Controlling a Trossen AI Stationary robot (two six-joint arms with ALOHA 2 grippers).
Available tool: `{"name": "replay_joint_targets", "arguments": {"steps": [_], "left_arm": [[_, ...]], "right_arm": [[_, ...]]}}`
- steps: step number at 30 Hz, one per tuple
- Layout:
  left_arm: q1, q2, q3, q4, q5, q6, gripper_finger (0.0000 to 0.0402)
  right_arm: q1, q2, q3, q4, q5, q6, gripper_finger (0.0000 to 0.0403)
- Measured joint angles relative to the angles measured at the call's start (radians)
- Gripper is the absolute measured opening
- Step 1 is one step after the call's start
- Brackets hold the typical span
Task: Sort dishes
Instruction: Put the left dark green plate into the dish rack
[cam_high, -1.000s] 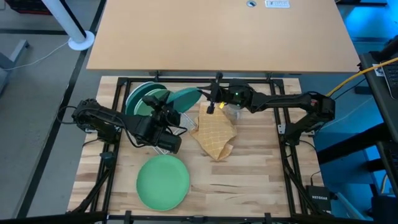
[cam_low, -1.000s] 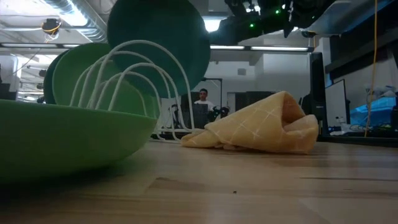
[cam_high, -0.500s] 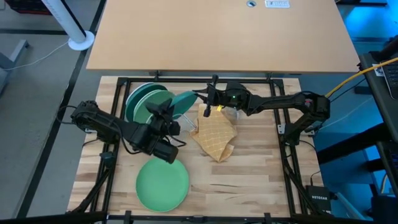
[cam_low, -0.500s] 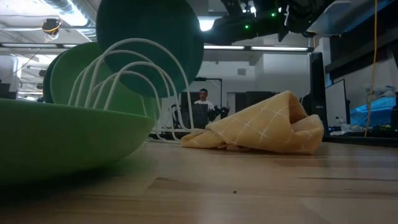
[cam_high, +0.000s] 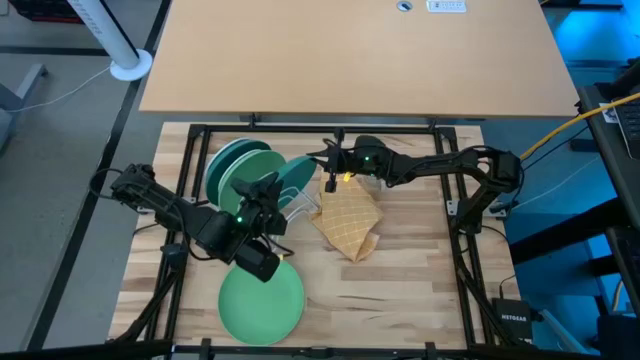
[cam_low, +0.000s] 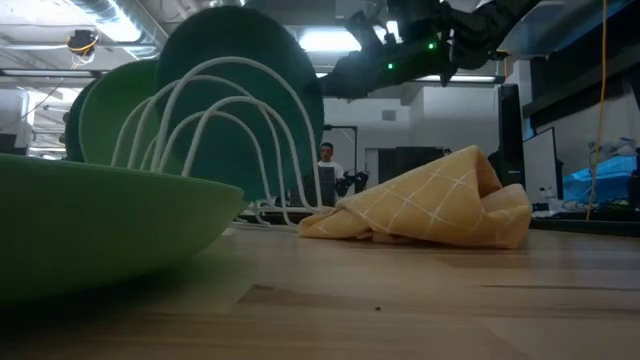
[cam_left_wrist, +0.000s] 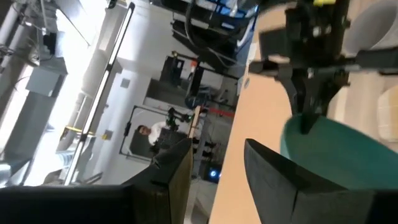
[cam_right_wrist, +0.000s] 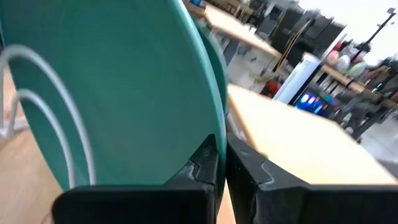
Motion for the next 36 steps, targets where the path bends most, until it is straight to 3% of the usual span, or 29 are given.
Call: {"name": "replay_joint_targets", "arguments": {"steps": [27, 36], "left_arm": [[-0.057, 0.002, -0.002, -0.004, 0.014, -0.182, 0.0137], [-0.057, 0.003, -0.002, -0.003, 0.014, -0.190, 0.0137]], "right_arm": [[0.067, 0.086, 0.002, 0.078, -0.045, -0.003, 0.0022], [0.067, 0.085, 0.003, 0.073, -0.042, 0.007, 0.0088]]}}
